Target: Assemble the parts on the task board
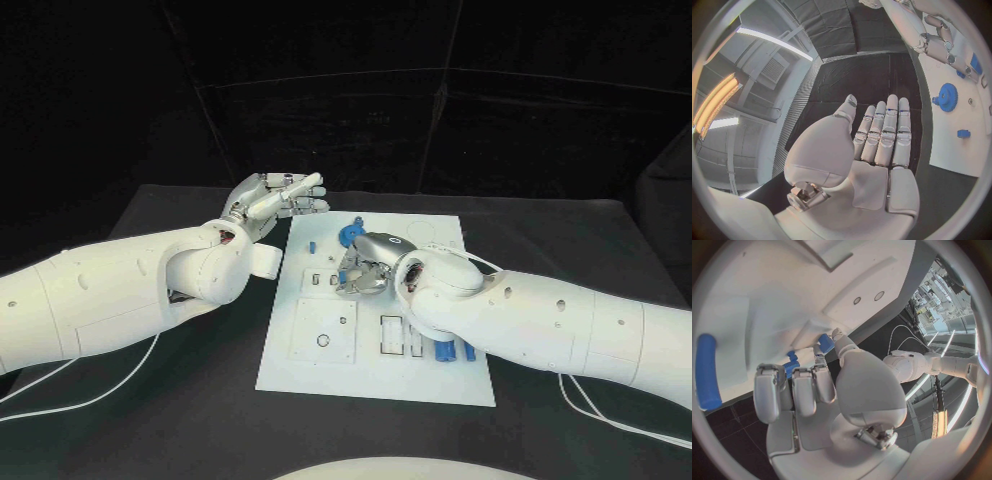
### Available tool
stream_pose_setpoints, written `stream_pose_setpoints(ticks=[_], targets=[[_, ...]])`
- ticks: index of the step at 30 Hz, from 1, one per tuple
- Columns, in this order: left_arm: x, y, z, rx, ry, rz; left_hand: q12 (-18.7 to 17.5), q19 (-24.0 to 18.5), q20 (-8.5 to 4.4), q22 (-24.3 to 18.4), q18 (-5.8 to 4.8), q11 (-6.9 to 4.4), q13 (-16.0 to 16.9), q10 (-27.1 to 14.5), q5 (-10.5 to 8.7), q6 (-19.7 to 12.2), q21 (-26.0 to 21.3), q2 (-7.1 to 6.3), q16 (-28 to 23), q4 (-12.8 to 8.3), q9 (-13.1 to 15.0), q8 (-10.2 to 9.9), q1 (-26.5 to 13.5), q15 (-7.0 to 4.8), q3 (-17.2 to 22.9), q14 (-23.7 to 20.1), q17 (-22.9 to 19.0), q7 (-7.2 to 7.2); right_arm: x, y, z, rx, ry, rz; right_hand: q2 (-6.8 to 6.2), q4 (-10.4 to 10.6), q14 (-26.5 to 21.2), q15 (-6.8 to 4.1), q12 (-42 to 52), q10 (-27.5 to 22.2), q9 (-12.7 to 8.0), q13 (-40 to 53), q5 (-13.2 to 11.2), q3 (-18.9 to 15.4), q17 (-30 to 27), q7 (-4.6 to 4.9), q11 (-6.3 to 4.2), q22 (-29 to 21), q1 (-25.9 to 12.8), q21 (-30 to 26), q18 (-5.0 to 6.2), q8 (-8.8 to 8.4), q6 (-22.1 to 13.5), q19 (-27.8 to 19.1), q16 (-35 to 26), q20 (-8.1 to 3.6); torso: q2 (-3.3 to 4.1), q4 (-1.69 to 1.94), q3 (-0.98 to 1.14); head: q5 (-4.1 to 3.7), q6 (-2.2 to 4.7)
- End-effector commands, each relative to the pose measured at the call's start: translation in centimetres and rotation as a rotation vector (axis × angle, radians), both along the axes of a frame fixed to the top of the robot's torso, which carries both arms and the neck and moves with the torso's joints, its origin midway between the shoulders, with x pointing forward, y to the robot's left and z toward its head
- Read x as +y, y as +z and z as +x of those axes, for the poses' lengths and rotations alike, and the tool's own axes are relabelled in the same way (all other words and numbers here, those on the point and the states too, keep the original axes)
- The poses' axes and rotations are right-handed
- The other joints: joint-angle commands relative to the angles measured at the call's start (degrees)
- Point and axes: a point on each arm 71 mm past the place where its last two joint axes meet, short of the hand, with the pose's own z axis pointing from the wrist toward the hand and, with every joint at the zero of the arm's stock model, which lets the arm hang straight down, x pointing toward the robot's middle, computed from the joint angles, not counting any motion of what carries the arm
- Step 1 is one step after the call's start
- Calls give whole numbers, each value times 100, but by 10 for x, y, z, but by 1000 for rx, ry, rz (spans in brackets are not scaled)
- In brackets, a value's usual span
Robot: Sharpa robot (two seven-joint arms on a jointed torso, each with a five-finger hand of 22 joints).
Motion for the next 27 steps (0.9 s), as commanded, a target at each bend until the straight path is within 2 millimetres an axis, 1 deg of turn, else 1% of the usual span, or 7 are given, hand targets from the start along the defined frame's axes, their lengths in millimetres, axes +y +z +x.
stream_pose_setpoints(ticks=[1, 9, 16, 20, 22, 25, 27], targets=[[-1, 1, 0, -2, -11, -7, -38, 31, -9, -7, 39, 17, -9, 5, 4, 14, -25, 28, -41, -40, -8, -35, 31, 11, 0, 23, 9, 16, -1, 0, 0, -16, -22, 11, -30, 101, 439, 60, -43, 177, -5, 866, -60, -183, 781, 24, 51, 752, -89, -28, -33, -69, -139, 16, -33, 42, -2, 3, 0, -3, -5], [2, 1, 2, -8, -21, 13, -45, 359, -131, 51, 37, -47, 1, 93, 6, 60, 103, 71, 149, -102, -2, -23, 17, -113, 31, 465, 156, -35, -9, 11, -5, -114, -21, 119, -14, 462, 410, 151, -469, -42, -8, 549, 145, -746, 674, 144, 157, 656, 7, -78, -8, -80, -623, -56, -91, 127, -9, -13, 16, 0, 11], [6, -2, 4, -22, -93, 134, 359, 1941, -786, 458, 42, -597, 224, 1214, 8, 656, 1026, -65, 1489, 5, 60, 181, -252, -749, -194, 2278, 1123, -458, -33, 29, -14, -109, 84, 263, 92, 640, 228, 159, -1229, -477, 14, -31, 32, -1045, 14, 153, 166, -173, 333, -514, 191, -17, -663, -694, -478, 143, -44, -47, 18, 5, 44], [7, -9, 3, 13, -155, 270, 827, 2709, -1093, 832, 33, -839, 578, 2025, 149, 940, 1730, -163, 5750, -9, 106, 262, -245, -1066, -277, 2467, 5124, -745, -59, 46, -10, -24, 76, 352, 223, 607, 46, 82, -1917, -793, 30, -595, 290, -1161, -708, 74, 76, -830, 605, -930, 334, 84, -500, -1126, -996, 66, -97, -55, 23, 8, 43], [8, -12, 4, 48, -194, 369, 1278, 2714, -1150, 1017, 9, -958, 914, 2361, 6, 1066, 1998, -64, 6928, 50, 162, 319, -294, -1101, -280, 2517, 6492, -817, -74, 57, -7, 18, 61, 407, 344, 551, -142, 50, -2563, -1103, 29, -1104, 361, -1165, -1364, 33, 51, -1405, 791, -1315, 453, 122, -444, -1504, -1509, 29, -134, -49, 20, 4, 21], [7, -17, 3, 105, -255, 514, 2117, 2575, -1178, 1650, -83, -1071, 1655, 2175, 67, 1116, 2711, -110, 7572, 170, 315, 465, -474, -1166, -439, 2500, 7274, -814, -98, 71, -2, 52, 27, 478, 395, 521, -184, 20, -2854, -1205, 29, -1356, 417, -1199, -1618, 20, 30, -1651, 879, -1508, 488, 151, -402, -1630, -1748, 15, -182, -58, 23, 8, 13], [6, -19, 4, 148, -289, 613, 2683, 2399, -1174, 2152, -116, -996, 2194, 1779, 7, 1018, 3210, -38, 7761, 339, 446, 602, -634, -1122, -546, 2504, 7535, -873, -113, 78, 1, 61, 1, 510, 459, 473, -160, 8, -2945, -1202, 24, -1458, 446, -1203, -1680, 11, 15, -1743, 986, -1597, 499, 164, -391, -1635, -1842, -3, -218, -56, 23, 17, -2]])
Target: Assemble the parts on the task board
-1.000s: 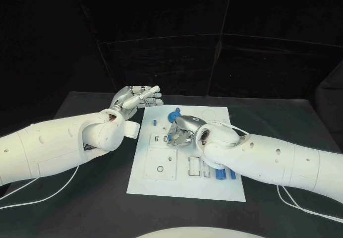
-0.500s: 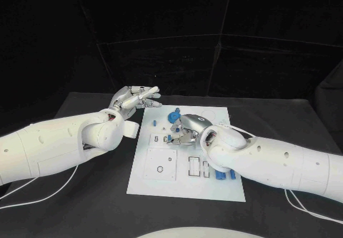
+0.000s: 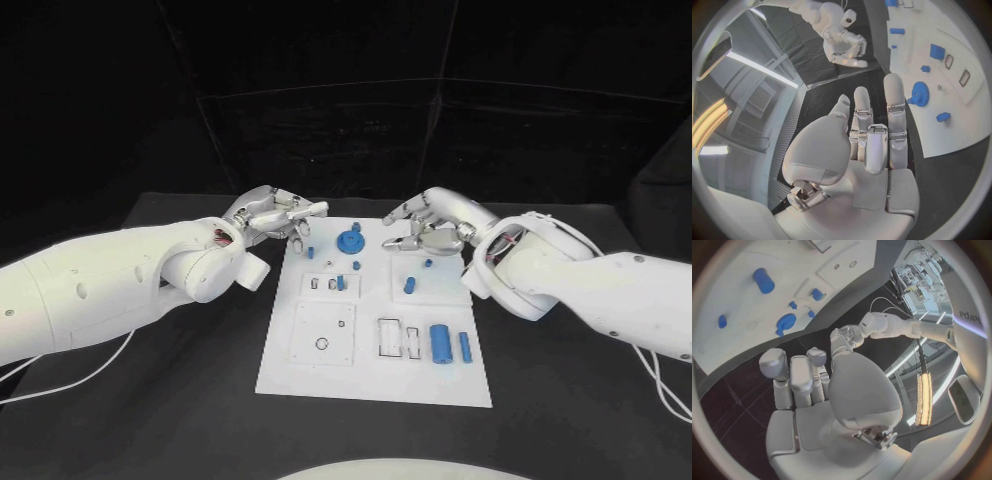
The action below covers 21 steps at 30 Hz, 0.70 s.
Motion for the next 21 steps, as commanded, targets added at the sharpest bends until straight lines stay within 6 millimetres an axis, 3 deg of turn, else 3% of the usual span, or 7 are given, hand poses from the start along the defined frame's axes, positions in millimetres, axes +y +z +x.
stream_pose_setpoints(ticks=[1, 3, 6, 7, 11, 13, 21], targets=[[-6, -11, -2, 114, -132, 319, 795, -308, 38, 493, -105, 77, 772, -661, -24, -211, 544, 49, 233, 185, 181, 176, -148, 22, -148, 467, 896, -5, -13, 8, 0, 107, 24, 186, 31, -68, 17, -34, -108, -13, -2, -126, 37, -18, -76, -21, -13, -107, 136, -106, 50, 48, 46, -16, -118, -15, -100, -5, 4, 19, -34], [-7, -11, -1, 127, -138, 407, 1080, 245, 30, 2558, -354, 176, 1063, -1169, -14, -409, 2139, 78, 333, 258, 268, 281, -165, 105, -211, 484, 1056, 50, -24, 11, 2, 112, 2, 201, 44, -76, 37, -39, -151, -5, -6, -185, 58, -61, -103, -26, -19, -152, 152, -155, 53, 55, 48, -2, -172, -22, -126, -11, 14, 38, -52], [-9, -11, 2, 140, -152, 517, 1806, 388, 61, 3475, -452, 170, 1573, -1494, 13, -608, 2891, 74, 540, 319, 522, 685, -116, 52, -298, 563, 1377, 45, -36, 13, 4, 116, -20, 211, 51, -79, 47, -42, -174, -4, -6, -216, 65, -87, -114, -29, -22, -182, 160, -184, 56, 62, 52, 0, -199, -25, -167, -26, 35, 70, -81], [-10, -11, 3, 147, -161, 560, 2319, 435, 56, 3787, -488, 137, 2067, -1363, -3, -623, 3122, 105, 612, 354, 615, 844, -117, 52, -313, 596, 1495, 24, -39, 14, 4, 116, -27, 213, 52, -79, 49, -42, -172, -1, -6, -216, 66, -89, -112, -29, -22, -181, 161, -185, 55, 63, 53, 4, -200, -26, -182, -23, 42, 65, -91], [-16, -11, 7, 169, -192, 693, 3644, 492, 17, 4295, -553, 35, 3446, -820, -11, -678, 3496, 111, 628, 507, 898, 1313, -228, -1, -457, 604, 1523, -48, -46, 15, 6, 121, -47, 217, 57, -81, 55, -44, -167, 6, -6, -217, 69, -97, -106, -30, -24, -177, 167, -186, 54, 67, 57, 14, -201, -27, -214, -31, 59, 96, -124], [-21, -12, 9, 180, -204, 734, 4018, 473, -15, 4406, -562, -8, 3826, -723, -33, -787, 3588, 108, 628, 604, 1105, 1620, -262, -28, -574, 604, 1523, -89, -47, 14, 6, 130, -55, 223, 74, -89, 69, -48, -163, 19, -6, -225, 99, -106, -95, -33, -28, -185, 187, -198, 53, 74, 61, 28, -207, -31, -229, -28, 69, 102, -129], [-41, -15, 18, 202, -204, 868, 4390, 495, -57, 4671, -598, -68, 4230, -595, -33, -916, 3772, 74, 628, 767, 1535, 2205, -329, -89, -813, 604, 1523, -182, -49, 14, 7, 160, -83, 237, 93, -105, 90, -53, -166, 33, -10, -249, 204, -134, -93, -34, -30, -219, 220, -232, 56, 77, 50, 44, -232, -38, -229, -32, 79, 134, -148]])
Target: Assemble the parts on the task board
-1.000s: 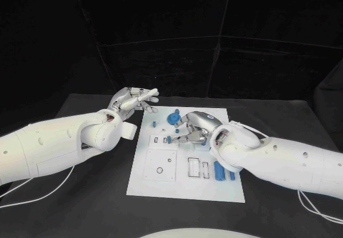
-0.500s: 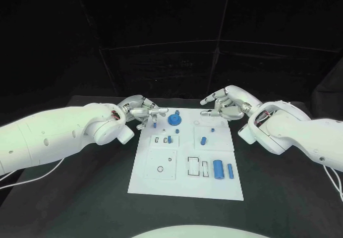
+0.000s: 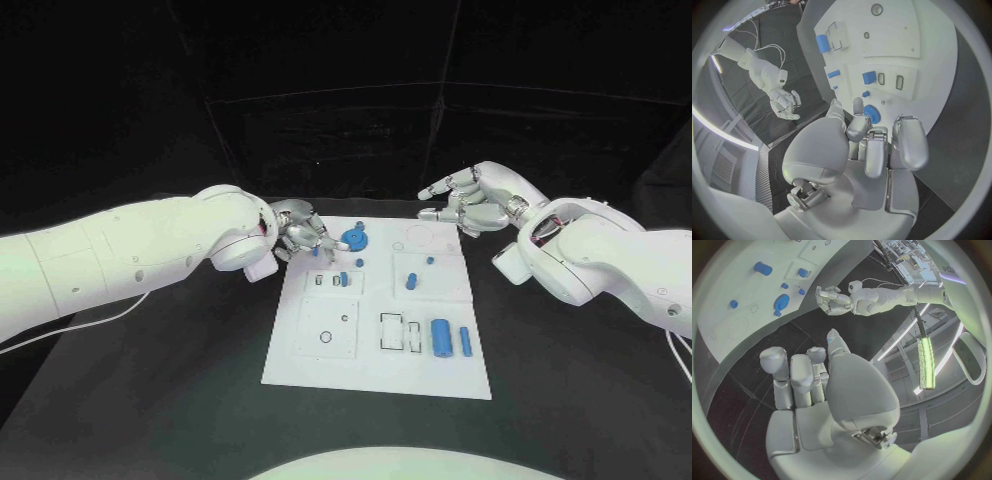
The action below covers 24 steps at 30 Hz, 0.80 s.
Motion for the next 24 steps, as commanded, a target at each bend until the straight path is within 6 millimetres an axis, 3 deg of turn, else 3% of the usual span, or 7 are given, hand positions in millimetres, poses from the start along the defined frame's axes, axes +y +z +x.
stream_pose_setpoints(ticks=[1, 9, 17, 24], targets=[[-1, -5, 2, 24, -9, 164, 73, 34, -41, 86, -116, -12, 81, 62, -33, -37, 54, -11, 17, 38, 87, 112, -99, -43, -70, 593, 1506, -24, 0, 1, 0, 29, -8, 30, -17, -7, 38, -1, -21, 19, -10, -11, 39, -45, 7, -15, 0, -13, 52, -35, 57, 11, 25, 11, -42, -6, -2, -5, 9, 23, 3], [-17, -11, 5, 51, -25, 261, 232, 77, -82, 295, -149, -55, 262, 146, -38, -187, 189, -35, 17, 249, 379, 440, -226, -82, -261, 593, 1506, -72, 1, 0, 1, 29, -15, 20, -13, -4, 53, 4, -40, 13, -21, -49, 97, -95, 5, -2, 10, -53, 54, -74, 60, -14, -46, 19, -71, -5, 9, -15, 1, 37, -13], [-31, -14, 5, 71, -49, 304, 284, 99, -87, 375, -163, -58, 327, 177, -37, -222, 240, -56, 17, 264, 425, 485, -218, -85, -287, 593, 1506, -75, 1, -1, 2, 33, -13, 2, 8, 15, 46, 15, -140, -57, -20, -165, 343, -167, -73, 14, 22, -196, 73, -196, 83, -23, -122, -28, -189, 2, 10, 0, -5, 36, -40], [-38, -17, 7, 86, -64, 327, 316, 121, -89, 454, -177, -62, 366, 196, -36, -246, 288, -37, 17, 282, 465, 526, -214, -87, -293, 593, 1506, -79, 3, -2, 1, 29, 2, -28, 3, 15, 29, 17, -241, -120, -18, -255, 385, -187, -141, 17, 25, -324, 87, -290, 107, -19, -135, -101, -261, 4, 11, 2, -4, 36, -69]])
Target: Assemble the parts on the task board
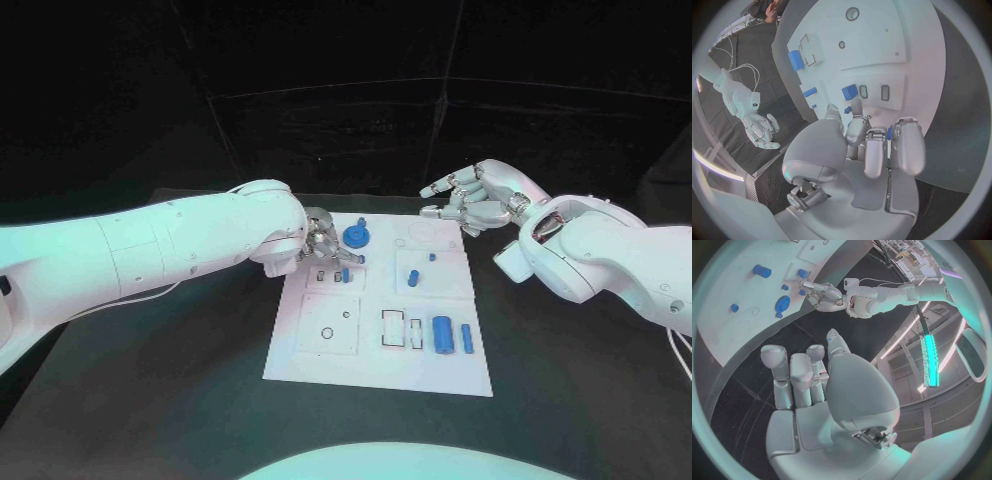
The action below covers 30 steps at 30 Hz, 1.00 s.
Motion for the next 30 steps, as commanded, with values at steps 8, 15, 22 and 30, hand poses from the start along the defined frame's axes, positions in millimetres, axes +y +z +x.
stream_pose_setpoints(ticks=[8, 15, 22, 30], targets=[[-4, -3, 1, 31, -24, 58, 42, 44, -21, 23, -88, -1, 17, 44, -31, -116, 49, -33, 17, -58, 97, 120, 104, -49, -13, 594, 1507, -8, 2, 0, 0, -5, 17, -36, 4, 12, 5, -4, -50, -54, -1, -23, 43, -45, -17, -3, 15, -34, 39, -48, 111, -20, -61, -49, -36, 3, 5, 8, -2, 1, -29], [-8, -4, 2, 37, -30, 64, 53, 48, -21, 47, -91, -3, 31, 49, -30, -125, 63, -9, 17, -68, 120, 145, 131, -49, 1, 594, 1507, -10, 2, 0, 1, -5, 17, -38, 5, 16, 3, -3, -58, -60, -1, -32, 47, -49, -21, -2, 16, -44, 37, -57, 113, -20, -65, -54, -43, 4, 5, 2, 1, 10, -45], [-12, -5, 2, 45, -42, 71, 60, 46, -21, 61, -92, -5, 37, 49, -27, -146, 73, 29, 17, -100, 160, 184, 191, -50, 32, 594, 1507, -13, 3, -1, 2, -3, 19, -40, 5, 21, 2, -2, -59, -63, 0, -35, 55, -55, -26, -2, 17, -61, 34, -71, 115, -19, -68, -63, -51, 5, 6, 4, 4, 2, -55], [-13, -7, 1, 59, -51, 82, 66, 42, -20, 79, -94, -4, 44, 47, -25, -183, 84, 70, 17, -167, 208, 228, 289, -49, 89, 594, 1507, -12, 4, -1, 3, -1, 19, -42, 5, 21, 2, -2, -59, -63, 0, -35, 55, -55, -26, -2, 17, -61, 34, -71, 115, -19, -68, -63, -51, 5, 4, 8, 1, 1, -79]])
